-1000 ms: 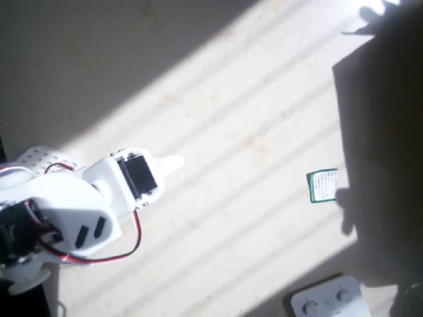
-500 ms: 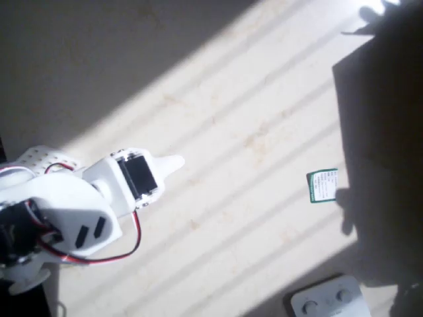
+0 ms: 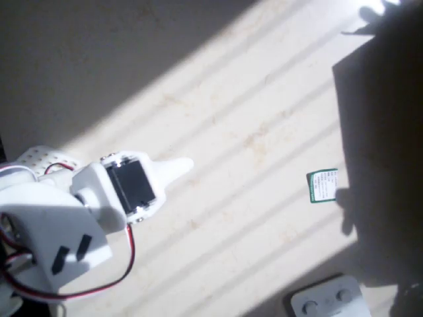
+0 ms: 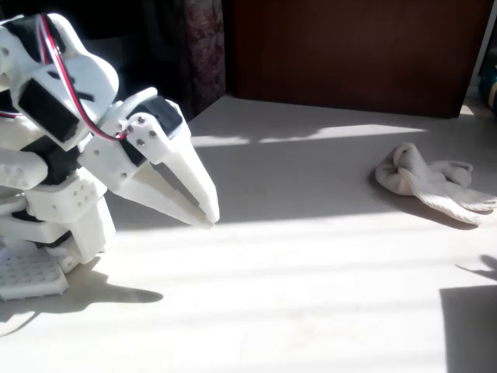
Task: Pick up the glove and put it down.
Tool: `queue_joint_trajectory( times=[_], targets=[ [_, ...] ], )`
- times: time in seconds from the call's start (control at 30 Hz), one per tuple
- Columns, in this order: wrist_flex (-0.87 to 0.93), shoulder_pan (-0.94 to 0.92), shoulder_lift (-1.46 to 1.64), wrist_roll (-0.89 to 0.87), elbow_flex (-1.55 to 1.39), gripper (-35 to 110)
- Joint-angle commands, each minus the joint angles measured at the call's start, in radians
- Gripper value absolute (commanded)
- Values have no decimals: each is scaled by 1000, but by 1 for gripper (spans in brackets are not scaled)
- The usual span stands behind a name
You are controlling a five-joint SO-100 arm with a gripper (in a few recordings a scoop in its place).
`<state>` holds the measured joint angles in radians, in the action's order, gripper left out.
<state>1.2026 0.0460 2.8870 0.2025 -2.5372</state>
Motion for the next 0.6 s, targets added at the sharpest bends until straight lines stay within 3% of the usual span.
queue_joint_trajectory(
  times=[0.0,0.57],
  targets=[
    [-14,12,-239,-9,258,1],
    [-57,371,-1333,-31,1322,1]
  ],
)
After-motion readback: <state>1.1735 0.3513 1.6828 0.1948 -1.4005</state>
